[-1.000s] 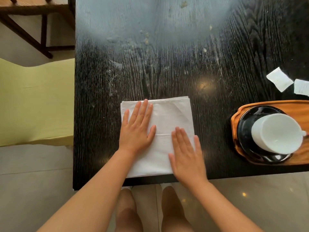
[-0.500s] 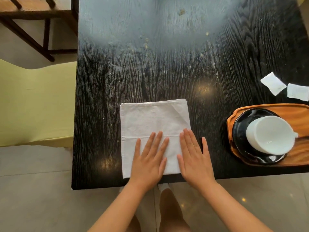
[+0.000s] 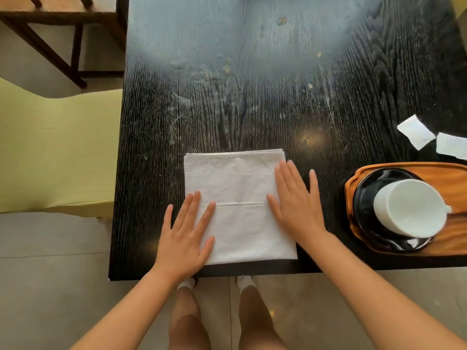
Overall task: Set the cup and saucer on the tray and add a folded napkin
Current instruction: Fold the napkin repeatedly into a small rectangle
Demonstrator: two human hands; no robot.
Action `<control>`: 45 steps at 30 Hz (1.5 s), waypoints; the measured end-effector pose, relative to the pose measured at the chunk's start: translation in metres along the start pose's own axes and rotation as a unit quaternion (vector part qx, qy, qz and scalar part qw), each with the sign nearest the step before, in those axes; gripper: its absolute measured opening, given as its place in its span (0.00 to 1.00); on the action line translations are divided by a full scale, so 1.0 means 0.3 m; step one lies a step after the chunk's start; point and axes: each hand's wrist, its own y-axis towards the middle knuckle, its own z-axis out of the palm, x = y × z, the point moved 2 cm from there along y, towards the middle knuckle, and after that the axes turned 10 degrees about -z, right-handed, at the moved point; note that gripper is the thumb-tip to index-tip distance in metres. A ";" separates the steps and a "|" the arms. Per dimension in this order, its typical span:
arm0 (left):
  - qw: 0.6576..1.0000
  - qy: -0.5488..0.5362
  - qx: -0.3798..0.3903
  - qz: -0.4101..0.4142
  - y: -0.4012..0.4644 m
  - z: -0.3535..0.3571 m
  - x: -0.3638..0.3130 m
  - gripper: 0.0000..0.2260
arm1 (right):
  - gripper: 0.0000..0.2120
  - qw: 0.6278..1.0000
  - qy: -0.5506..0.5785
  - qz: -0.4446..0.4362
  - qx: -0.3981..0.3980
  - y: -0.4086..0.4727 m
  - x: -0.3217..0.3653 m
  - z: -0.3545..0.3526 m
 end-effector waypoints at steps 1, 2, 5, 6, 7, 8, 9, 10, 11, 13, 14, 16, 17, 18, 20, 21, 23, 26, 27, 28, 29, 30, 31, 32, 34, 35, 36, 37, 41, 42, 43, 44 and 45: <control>1.000 -0.001 0.003 -0.001 0.000 -0.002 0.000 0.29 | 0.30 1.000 -0.005 -0.002 0.005 0.038 -0.020 -0.007; 1.000 -0.002 0.006 -0.003 0.000 -0.004 -0.001 0.29 | 0.30 1.000 -0.008 -0.006 0.012 0.066 -0.038 -0.013; 1.000 -0.005 0.022 -0.004 0.000 -0.015 -0.005 0.29 | 0.31 1.000 -0.011 -0.016 0.022 0.087 -0.068 -0.021; 1.000 -0.009 0.029 -0.002 0.000 -0.020 -0.005 0.30 | 0.32 1.000 -0.002 -0.016 0.016 0.078 -0.071 -0.025; 0.999 -0.014 0.034 0.002 -0.001 -0.025 -0.003 0.31 | 0.32 1.000 0.014 -0.016 0.008 0.062 -0.072 -0.033; 0.999 -0.020 0.037 0.010 -0.003 -0.031 0.004 0.32 | 0.33 0.999 0.034 -0.020 0.000 0.037 -0.071 -0.042; 0.999 -0.023 0.041 0.021 -0.007 -0.038 0.015 0.34 | 0.34 0.998 0.052 -0.034 -0.006 0.003 -0.068 -0.052; 0.998 -0.023 0.043 0.036 -0.014 -0.045 0.030 0.36 | 0.35 0.996 0.060 -0.062 -0.005 -0.040 -0.063 -0.060; 0.997 -0.017 0.046 0.056 -0.024 -0.051 0.048 0.38 | 0.35 0.993 0.059 -0.099 0.005 -0.087 -0.059 -0.064; 0.994 0.008 0.059 0.096 -0.049 -0.062 0.086 0.41 | 0.37 0.982 0.043 -0.177 0.043 -0.179 -0.058 -0.055; 0.991 0.022 0.068 0.112 -0.062 -0.065 0.102 0.43 | 0.39 0.976 0.035 -0.204 0.063 -0.216 -0.063 -0.047; 0.987 0.044 0.082 0.130 -0.079 -0.069 0.121 0.47 | 0.42 0.968 0.020 -0.231 0.097 -0.266 -0.075 -0.031; 0.986 0.049 0.084 0.133 -0.084 -0.069 0.126 0.48 | 0.43 0.965 0.013 -0.236 0.110 -0.281 -0.078 -0.022; 0.986 0.051 0.083 0.134 -0.087 -0.069 0.127 0.48 | 0.45 0.965 0.007 -0.236 0.118 -0.292 -0.076 -0.016; 0.987 0.050 0.079 0.133 -0.088 -0.067 0.122 0.49 | 0.49 0.966 0.004 -0.227 0.124 -0.300 -0.068 -0.006; 0.987 0.050 0.077 0.132 -0.090 -0.067 0.119 0.49 | 0.50 0.967 0.003 -0.223 0.123 -0.303 -0.062 -0.001; 0.988 0.047 0.069 0.133 -0.097 -0.063 0.117 0.47 | 0.52 0.969 -0.008 -0.220 0.115 -0.309 -0.052 0.008; 0.987 0.025 0.042 0.153 -0.122 -0.052 0.123 0.41 | 0.50 0.969 -0.015 -0.239 0.069 -0.332 -0.043 0.028; 0.987 0.011 0.031 0.160 -0.133 -0.047 0.127 0.39 | 0.47 0.968 -0.012 -0.247 0.042 -0.344 -0.042 0.035; 0.986 -0.004 0.021 0.164 -0.145 -0.042 0.131 0.36 | 0.44 0.967 -0.007 -0.253 0.013 -0.355 -0.041 0.043; 0.986 -0.018 0.013 0.166 -0.157 -0.037 0.134 0.34 | 0.40 0.966 -0.002 -0.258 -0.012 -0.365 -0.042 0.049; 0.986 -0.031 0.005 0.166 -0.167 -0.031 0.137 0.32 | 0.37 0.965 0.002 -0.260 -0.034 -0.373 -0.042 0.054; 0.985 -0.044 -0.004 0.165 -0.177 -0.027 0.139 0.31 | 0.34 0.964 0.006 -0.261 -0.055 -0.378 -0.042 0.055; 0.985 -0.058 -0.012 0.159 -0.184 -0.023 0.138 0.29 | 0.30 0.963 0.011 -0.260 -0.077 -0.379 -0.041 0.053; 0.986 -0.084 -0.031 0.141 -0.187 -0.023 0.130 0.25 | 0.23 0.962 0.027 -0.247 -0.114 -0.370 -0.036 0.041; 0.986 -0.094 -0.045 0.131 -0.182 -0.026 0.125 0.23 | 0.21 0.962 0.034 -0.239 -0.126 -0.361 -0.033 0.035; 0.985 -0.099 -0.059 0.124 -0.174 -0.027 0.121 0.21 | 0.19 0.963 0.040 -0.231 -0.134 -0.351 -0.030 0.029; 0.985 -0.101 -0.071 0.122 -0.166 -0.028 0.118 0.19 | 0.18 0.964 0.043 -0.224 -0.137 -0.339 -0.026 0.025; 0.983 -0.110 -0.083 0.123 -0.127 -0.029 0.114 0.15 | 0.15 0.969 0.045 -0.207 -0.129 -0.299 -0.024 0.016; 0.982 -0.122 -0.081 0.116 -0.120 -0.036 0.113 0.15 | 0.13 0.969 0.056 -0.201 -0.131 -0.292 -0.024 0.011; 0.981 -0.137 -0.082 0.106 -0.113 -0.045 0.112 0.14 | 0.12 0.969 0.079 -0.188 -0.136 -0.285 -0.023 0.007; 0.980 -0.158 -0.082 0.092 -0.108 -0.051 0.111 0.14 | 0.11 0.969 0.117 -0.164 -0.142 -0.277 -0.021 0.003; 0.976 -0.188 -0.083 0.073 -0.102 -0.059 0.109 0.14 | 0.10 0.967 0.167 -0.126 -0.147 -0.270 -0.020 -0.001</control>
